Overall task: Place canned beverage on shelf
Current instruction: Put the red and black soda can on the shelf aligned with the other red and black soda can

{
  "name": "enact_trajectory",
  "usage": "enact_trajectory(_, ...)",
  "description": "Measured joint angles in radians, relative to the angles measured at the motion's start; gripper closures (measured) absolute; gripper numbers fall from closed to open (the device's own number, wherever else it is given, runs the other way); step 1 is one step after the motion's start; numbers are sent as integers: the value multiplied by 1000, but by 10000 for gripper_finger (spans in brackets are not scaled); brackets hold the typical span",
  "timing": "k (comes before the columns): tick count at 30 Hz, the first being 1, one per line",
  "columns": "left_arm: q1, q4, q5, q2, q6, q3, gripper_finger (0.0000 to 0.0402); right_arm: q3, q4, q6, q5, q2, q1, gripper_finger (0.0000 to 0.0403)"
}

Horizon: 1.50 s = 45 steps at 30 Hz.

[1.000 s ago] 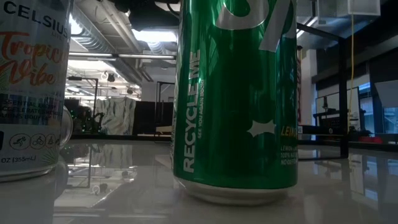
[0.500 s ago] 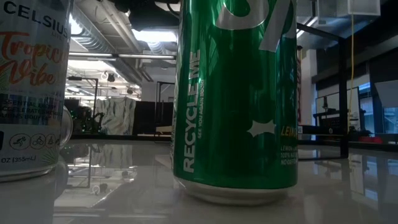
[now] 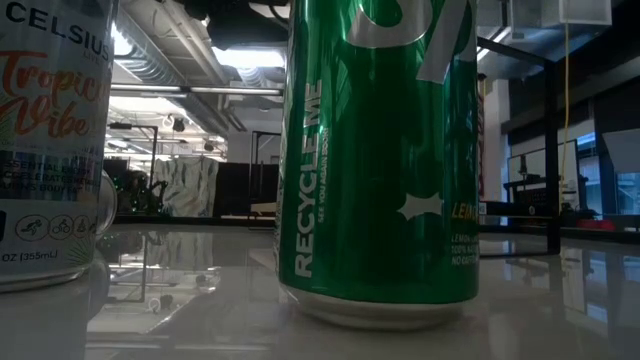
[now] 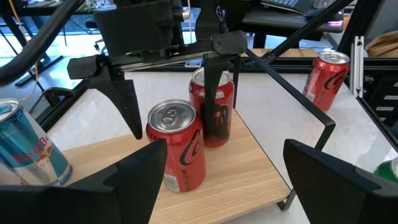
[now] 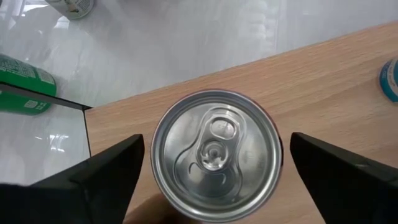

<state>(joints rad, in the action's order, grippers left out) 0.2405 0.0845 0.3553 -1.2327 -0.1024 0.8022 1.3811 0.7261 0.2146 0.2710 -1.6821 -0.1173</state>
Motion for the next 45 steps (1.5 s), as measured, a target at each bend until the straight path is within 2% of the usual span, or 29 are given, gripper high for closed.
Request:
enact_trajectory(6, 0, 0, 0, 0, 0, 0, 90, 5, 15, 0, 1, 9, 0, 4)
enact_trajectory(10, 0, 0, 0, 0, 0, 0, 90, 66, 86, 0, 1, 11, 0, 4)
enact_trajectory(20, 0, 0, 0, 0, 0, 0, 90, 321, 431, -7, 1, 12, 3, 4)
enact_trajectory(26, 0, -1, 0, 0, 0, 0, 90, 373, 585, -97, -110, 50, 77, 3)
enact_trajectory(30, 0, 0, 8, 0, 7, 0, 90, 373, 688, -243, -229, 102, 179, 3)
enact_trajectory(34, -3, 0, 20, 0, 7, 0, 90, 373, 720, -463, -321, 152, 311, 3)
enact_trajectory(41, -3, 8, 21, 0, 8, 0, 90, 370, 737, -865, -405, 172, 594, 3)
enact_trajectory(45, -3, 8, 21, 0, 8, 0, 90, 328, 733, -1105, -414, 172, 752, 3)
